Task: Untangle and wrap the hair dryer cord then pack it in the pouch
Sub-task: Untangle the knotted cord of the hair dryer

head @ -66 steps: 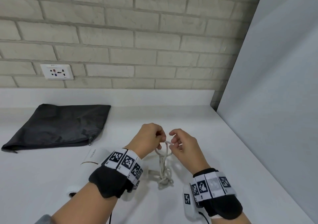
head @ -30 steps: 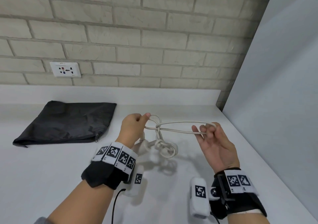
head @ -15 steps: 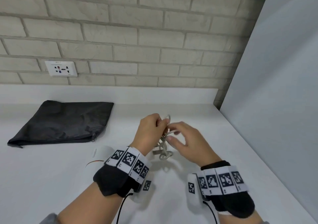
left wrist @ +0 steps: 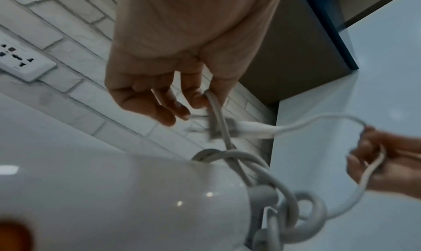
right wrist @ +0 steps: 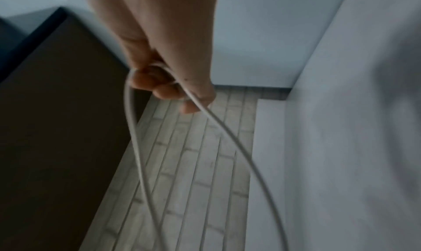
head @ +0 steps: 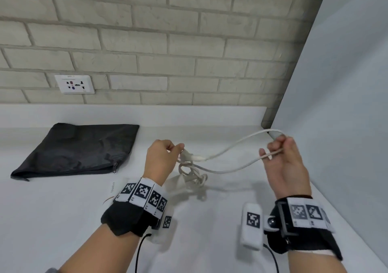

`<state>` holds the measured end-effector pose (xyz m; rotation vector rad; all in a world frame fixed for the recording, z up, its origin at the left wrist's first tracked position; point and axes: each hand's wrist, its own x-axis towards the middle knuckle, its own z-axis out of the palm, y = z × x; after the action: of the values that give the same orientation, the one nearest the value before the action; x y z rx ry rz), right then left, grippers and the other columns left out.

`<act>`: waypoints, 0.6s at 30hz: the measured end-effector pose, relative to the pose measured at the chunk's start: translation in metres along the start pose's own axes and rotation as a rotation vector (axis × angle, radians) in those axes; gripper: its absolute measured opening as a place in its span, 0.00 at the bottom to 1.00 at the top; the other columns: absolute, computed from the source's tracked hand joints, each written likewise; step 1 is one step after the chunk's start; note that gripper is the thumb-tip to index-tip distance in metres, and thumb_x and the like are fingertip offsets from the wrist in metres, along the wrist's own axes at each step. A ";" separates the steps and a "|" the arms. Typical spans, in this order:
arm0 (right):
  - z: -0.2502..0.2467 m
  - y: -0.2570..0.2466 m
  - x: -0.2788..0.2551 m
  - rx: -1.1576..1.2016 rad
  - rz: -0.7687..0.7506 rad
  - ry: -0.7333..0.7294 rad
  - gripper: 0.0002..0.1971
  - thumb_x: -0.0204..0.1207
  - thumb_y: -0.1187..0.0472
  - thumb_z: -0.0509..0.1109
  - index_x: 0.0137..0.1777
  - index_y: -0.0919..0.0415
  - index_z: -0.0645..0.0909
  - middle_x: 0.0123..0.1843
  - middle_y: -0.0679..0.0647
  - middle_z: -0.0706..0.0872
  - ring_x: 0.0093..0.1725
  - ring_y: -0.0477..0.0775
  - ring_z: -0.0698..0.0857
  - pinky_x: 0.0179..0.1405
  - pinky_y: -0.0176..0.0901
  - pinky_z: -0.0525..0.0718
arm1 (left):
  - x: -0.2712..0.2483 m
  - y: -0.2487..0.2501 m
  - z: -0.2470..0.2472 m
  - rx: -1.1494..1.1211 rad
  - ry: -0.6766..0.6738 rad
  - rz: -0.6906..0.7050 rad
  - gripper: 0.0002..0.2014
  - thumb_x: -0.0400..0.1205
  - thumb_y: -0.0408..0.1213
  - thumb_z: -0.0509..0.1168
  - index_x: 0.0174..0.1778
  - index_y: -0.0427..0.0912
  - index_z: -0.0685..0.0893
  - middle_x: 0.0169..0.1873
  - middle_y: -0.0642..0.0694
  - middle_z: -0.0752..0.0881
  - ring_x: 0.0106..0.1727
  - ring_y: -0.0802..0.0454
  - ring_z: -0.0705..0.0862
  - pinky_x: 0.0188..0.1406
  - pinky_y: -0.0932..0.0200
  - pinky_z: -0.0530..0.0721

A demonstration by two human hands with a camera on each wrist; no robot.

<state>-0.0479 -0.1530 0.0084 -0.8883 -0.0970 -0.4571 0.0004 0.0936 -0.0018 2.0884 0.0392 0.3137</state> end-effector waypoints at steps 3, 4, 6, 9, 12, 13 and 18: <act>-0.022 -0.002 0.007 -0.104 0.079 0.235 0.14 0.83 0.56 0.53 0.38 0.54 0.75 0.22 0.41 0.79 0.30 0.41 0.78 0.46 0.39 0.73 | 0.005 -0.004 -0.001 -0.112 -0.030 -0.004 0.19 0.79 0.44 0.65 0.26 0.38 0.71 0.24 0.43 0.73 0.28 0.44 0.74 0.31 0.55 0.78; -0.024 -0.001 0.008 -0.142 0.125 0.295 0.14 0.83 0.57 0.53 0.38 0.55 0.75 0.20 0.41 0.79 0.31 0.43 0.77 0.45 0.39 0.74 | 0.004 -0.003 -0.002 -0.176 -0.060 -0.014 0.19 0.80 0.43 0.64 0.26 0.39 0.71 0.27 0.42 0.76 0.31 0.43 0.78 0.33 0.52 0.82; -0.027 0.001 0.010 -0.141 0.204 0.426 0.14 0.84 0.62 0.52 0.37 0.57 0.73 0.21 0.45 0.81 0.34 0.47 0.77 0.42 0.42 0.76 | 0.001 0.001 -0.001 -0.266 -0.134 -0.030 0.16 0.82 0.41 0.62 0.28 0.41 0.72 0.32 0.43 0.80 0.34 0.45 0.82 0.30 0.55 0.84; -0.033 0.006 0.009 0.086 0.270 0.612 0.14 0.83 0.70 0.46 0.38 0.62 0.69 0.38 0.58 0.79 0.39 0.55 0.79 0.50 0.55 0.79 | -0.003 0.005 -0.003 -0.364 -0.208 -0.014 0.13 0.84 0.38 0.58 0.32 0.41 0.74 0.37 0.42 0.82 0.37 0.47 0.85 0.33 0.56 0.86; -0.034 0.007 0.005 -0.020 0.335 0.550 0.12 0.81 0.70 0.51 0.38 0.62 0.71 0.42 0.58 0.78 0.43 0.56 0.80 0.50 0.59 0.78 | -0.005 0.006 -0.008 -0.460 -0.267 0.001 0.11 0.85 0.35 0.55 0.36 0.41 0.74 0.41 0.43 0.80 0.41 0.51 0.86 0.44 0.53 0.86; -0.032 0.007 0.004 -0.190 0.376 0.472 0.11 0.79 0.69 0.55 0.38 0.61 0.74 0.43 0.57 0.78 0.43 0.54 0.80 0.47 0.55 0.79 | -0.005 0.006 -0.009 -0.486 -0.285 0.003 0.11 0.85 0.35 0.54 0.36 0.42 0.74 0.42 0.43 0.80 0.41 0.53 0.86 0.46 0.53 0.86; -0.017 0.016 -0.003 -1.179 0.031 0.217 0.18 0.73 0.77 0.54 0.49 0.59 0.82 0.57 0.66 0.76 0.50 0.58 0.79 0.50 0.43 0.75 | -0.006 0.017 -0.013 -0.648 -0.340 0.025 0.10 0.84 0.35 0.57 0.37 0.39 0.77 0.42 0.41 0.80 0.45 0.49 0.80 0.50 0.55 0.86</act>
<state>-0.0460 -0.1562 -0.0146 -1.9776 0.4330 -0.5751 -0.0105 0.0951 0.0173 1.4717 -0.2599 -0.0247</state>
